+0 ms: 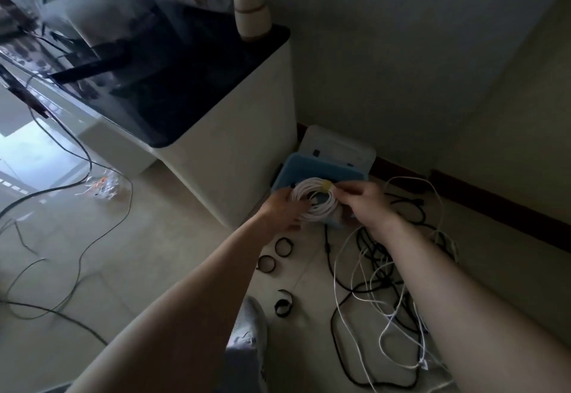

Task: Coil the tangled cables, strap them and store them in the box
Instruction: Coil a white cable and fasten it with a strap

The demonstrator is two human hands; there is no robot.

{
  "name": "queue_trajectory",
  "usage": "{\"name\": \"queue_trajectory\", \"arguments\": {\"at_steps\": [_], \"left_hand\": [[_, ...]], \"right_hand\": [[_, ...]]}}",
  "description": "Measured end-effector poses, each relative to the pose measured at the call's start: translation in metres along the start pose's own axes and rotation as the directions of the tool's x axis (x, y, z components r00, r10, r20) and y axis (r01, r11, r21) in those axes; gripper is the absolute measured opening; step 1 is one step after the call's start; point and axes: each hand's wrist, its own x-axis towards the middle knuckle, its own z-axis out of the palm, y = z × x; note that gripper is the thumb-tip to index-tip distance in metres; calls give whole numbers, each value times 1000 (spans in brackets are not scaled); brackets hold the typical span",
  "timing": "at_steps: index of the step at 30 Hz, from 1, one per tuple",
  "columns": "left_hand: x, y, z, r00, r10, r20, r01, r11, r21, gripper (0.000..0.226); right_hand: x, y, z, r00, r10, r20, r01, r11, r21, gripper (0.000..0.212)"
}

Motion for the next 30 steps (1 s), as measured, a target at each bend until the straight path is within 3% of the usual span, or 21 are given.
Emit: {"name": "queue_trajectory", "arguments": {"at_steps": [3, 7, 10, 13, 16, 21, 24, 26, 28, 30], "left_hand": [[34, -9, 19, 994, -93, -52, 83, 981, -176, 29], [84, -12, 40, 989, -90, -119, 57, 964, -259, 36], [119, -13, 53, 974, -63, -218, 25, 985, -170, 45], [141, -17, 62, 958, -30, -287, 39, 999, 27, 49], [155, -22, 68, 966, 24, -258, 33, 977, 212, 39], [176, -35, 68, 970, 100, -221, -3, 916, 402, 40], [179, -38, 73, 987, 115, -109, -32, 820, 571, 29], [177, -40, 78, 991, 130, -46, -57, 688, 723, 25], [171, -45, 84, 986, 162, -40, -55, 541, 839, 17], [164, -50, 90, 975, 208, -73, -34, 467, 883, 13]], "right_hand": [[25, 10, -2, 997, 7, -83, -6, 1000, 16, 8], [64, 15, -4, 995, 29, -94, -34, 998, -53, 9], [94, 22, -6, 994, 17, -106, -39, 976, -214, 32], [108, 27, -8, 998, -22, -60, -4, 917, -400, 38], [115, 37, -8, 996, -75, -40, 34, 782, -622, 29], [112, 54, -10, 996, -85, 28, 61, 417, -907, 13], [108, 65, -12, 994, -96, 58, 85, 308, -947, 25], [106, 70, -13, 988, -124, 95, 129, 295, -947, 11], [103, 74, -14, 978, -183, 102, 156, 311, -937, 21], [97, 75, -17, 967, -247, 65, 154, 364, -919, 30]]}}
